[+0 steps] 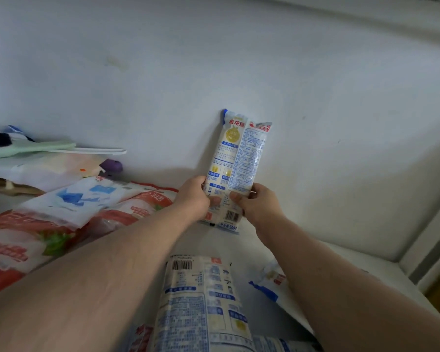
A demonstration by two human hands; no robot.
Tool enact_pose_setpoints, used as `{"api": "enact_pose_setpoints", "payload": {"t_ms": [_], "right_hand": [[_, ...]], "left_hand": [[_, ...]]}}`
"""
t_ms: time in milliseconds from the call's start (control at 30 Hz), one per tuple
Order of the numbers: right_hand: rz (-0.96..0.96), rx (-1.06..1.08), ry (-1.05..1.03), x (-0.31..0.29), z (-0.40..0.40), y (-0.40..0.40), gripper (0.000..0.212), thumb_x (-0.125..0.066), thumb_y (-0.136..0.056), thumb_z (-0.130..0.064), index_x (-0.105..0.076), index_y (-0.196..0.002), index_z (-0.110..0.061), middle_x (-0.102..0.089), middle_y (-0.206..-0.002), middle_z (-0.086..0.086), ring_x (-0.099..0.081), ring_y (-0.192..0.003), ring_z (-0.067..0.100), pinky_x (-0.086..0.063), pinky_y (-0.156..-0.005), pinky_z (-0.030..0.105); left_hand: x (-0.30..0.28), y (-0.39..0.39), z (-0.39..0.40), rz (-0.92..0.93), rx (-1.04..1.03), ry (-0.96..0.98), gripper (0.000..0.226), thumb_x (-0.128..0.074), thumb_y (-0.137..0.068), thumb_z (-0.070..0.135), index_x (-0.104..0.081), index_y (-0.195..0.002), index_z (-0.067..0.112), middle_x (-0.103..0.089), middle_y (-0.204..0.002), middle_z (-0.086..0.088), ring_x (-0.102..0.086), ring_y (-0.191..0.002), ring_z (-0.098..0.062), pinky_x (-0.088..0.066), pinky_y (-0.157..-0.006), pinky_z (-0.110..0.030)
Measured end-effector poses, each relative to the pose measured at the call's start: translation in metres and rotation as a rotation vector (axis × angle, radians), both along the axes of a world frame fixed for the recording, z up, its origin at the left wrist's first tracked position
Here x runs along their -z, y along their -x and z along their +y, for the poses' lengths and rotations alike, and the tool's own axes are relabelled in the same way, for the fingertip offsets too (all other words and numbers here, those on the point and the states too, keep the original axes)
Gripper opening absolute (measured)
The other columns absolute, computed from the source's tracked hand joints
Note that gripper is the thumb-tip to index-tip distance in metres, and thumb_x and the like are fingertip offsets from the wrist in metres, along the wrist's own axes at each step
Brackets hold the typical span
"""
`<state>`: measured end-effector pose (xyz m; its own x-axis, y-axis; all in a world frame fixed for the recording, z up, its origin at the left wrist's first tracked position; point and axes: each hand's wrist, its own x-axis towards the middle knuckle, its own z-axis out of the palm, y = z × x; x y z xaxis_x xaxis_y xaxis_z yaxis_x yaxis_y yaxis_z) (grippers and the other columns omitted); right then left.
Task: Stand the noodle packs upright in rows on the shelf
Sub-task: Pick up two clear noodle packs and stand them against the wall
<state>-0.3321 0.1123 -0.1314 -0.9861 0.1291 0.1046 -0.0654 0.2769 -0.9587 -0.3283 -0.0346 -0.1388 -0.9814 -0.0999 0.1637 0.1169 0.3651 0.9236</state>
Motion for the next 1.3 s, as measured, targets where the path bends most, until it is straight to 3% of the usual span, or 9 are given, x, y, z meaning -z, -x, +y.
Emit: {"api": "enact_pose_setpoints", "payload": {"t_ms": [367, 500, 600, 667, 867, 1000, 1133, 1200, 1300], "right_hand": [[-0.057, -0.011, 0.016, -0.002, -0.001, -0.005, 0.034, -0.078, -0.09, -0.017, -0.068, -0.12, -0.003, -0.076, -0.106, 0.006, -0.074, -0.098, 0.024, -0.061, -0.091, 0.04], [-0.086, -0.04, -0.086, -0.016, 0.006, -0.024, 0.04, -0.077, -0.091, -0.027, -0.065, -0.126, -0.012, -0.071, -0.095, -0.005, -0.066, -0.086, 0.008, -0.054, -0.078, 0.027], [-0.085, -0.01, -0.168, -0.024, 0.018, -0.041, 0.064, -0.076, -0.092, -0.035, -0.053, -0.145, -0.008, -0.067, -0.111, -0.002, -0.066, -0.104, 0.016, -0.054, -0.099, 0.038], [-0.062, -0.007, -0.211, -0.026, 0.025, -0.055, 0.068, -0.075, -0.092, -0.038, -0.051, -0.148, -0.009, -0.064, -0.118, -0.002, -0.064, -0.115, 0.02, -0.051, -0.108, 0.041], [-0.025, 0.036, -0.293, -0.035, 0.05, -0.108, 0.061, -0.075, -0.091, -0.038, -0.058, -0.143, -0.01, -0.068, -0.125, 0.002, -0.063, -0.112, 0.02, -0.05, -0.109, 0.04], [-0.042, 0.031, -0.36, -0.036, 0.071, -0.141, 0.059, -0.071, -0.094, -0.04, -0.057, -0.144, -0.013, -0.067, -0.126, 0.0, -0.058, -0.105, 0.014, -0.042, -0.092, 0.026], [-0.056, 0.038, -0.429, -0.033, 0.094, -0.167, 0.059, -0.068, -0.096, -0.042, -0.054, -0.147, -0.015, -0.066, -0.137, 0.003, -0.057, -0.103, 0.012, -0.042, -0.083, 0.022], [-0.058, 0.044, -0.447, -0.031, 0.099, -0.175, 0.059, -0.068, -0.096, -0.042, -0.054, -0.146, -0.016, -0.066, -0.135, 0.002, -0.059, -0.1, 0.012, -0.042, -0.068, 0.018], [-0.065, 0.041, -0.479, -0.031, 0.096, -0.178, 0.057, -0.066, -0.097, -0.043, -0.054, -0.146, -0.018, -0.065, -0.136, 0.0, -0.059, -0.096, 0.011, -0.038, -0.061, 0.015]], "left_hand": [[-0.005, -0.011, -0.003, -0.038, -0.03, 0.023, 0.039, -0.077, -0.086, 0.024, -0.06, -0.118, 0.011, -0.069, -0.112, -0.006, -0.065, -0.092, -0.02, -0.045, -0.059, -0.026], [-0.019, -0.03, -0.006, -0.026, -0.127, 0.104, 0.061, -0.077, -0.086, 0.034, -0.05, -0.133, 0.007, -0.058, -0.117, -0.005, -0.051, -0.093, -0.016, -0.039, -0.074, -0.029], [-0.025, -0.051, -0.004, -0.014, -0.093, 0.157, 0.054, -0.074, -0.088, 0.033, -0.052, -0.13, 0.008, -0.058, -0.111, -0.002, -0.051, -0.091, -0.016, -0.039, -0.076, -0.028], [-0.025, -0.066, -0.001, -0.007, -0.06, 0.193, 0.053, -0.073, -0.089, 0.032, -0.053, -0.133, 0.011, -0.062, -0.122, -0.004, -0.054, -0.093, -0.015, -0.041, -0.078, -0.028], [-0.024, -0.113, 0.027, -0.082, 0.122, 0.259, 0.041, -0.067, -0.093, 0.036, -0.059, -0.127, 0.016, -0.064, -0.128, -0.005, -0.061, -0.105, -0.02, -0.05, -0.091, -0.033], [-0.029, -0.135, 0.054, -0.187, 0.244, 0.443, 0.048, -0.063, -0.092, 0.05, -0.064, -0.123, 0.013, -0.066, -0.122, -0.006, -0.063, -0.11, -0.023, -0.049, -0.091, -0.032], [-0.041, -0.155, 0.088, -0.371, 0.28, 0.537, 0.057, -0.058, -0.09, 0.061, -0.063, -0.108, 0.008, -0.067, -0.086, -0.007, -0.063, -0.074, -0.019, -0.045, -0.068, -0.028], [-0.043, -0.159, 0.102, -0.445, 0.262, 0.506, 0.055, -0.065, -0.087, 0.058, -0.058, -0.11, 0.009, -0.07, -0.093, -0.008, -0.07, -0.079, -0.021, -0.05, -0.072, -0.028], [-0.037, -0.152, 0.111, -0.556, 0.263, 0.409, 0.046, -0.073, -0.083, 0.051, -0.059, -0.098, 0.01, -0.073, -0.101, -0.006, -0.074, -0.096, -0.019, -0.058, -0.089, -0.03]]}}
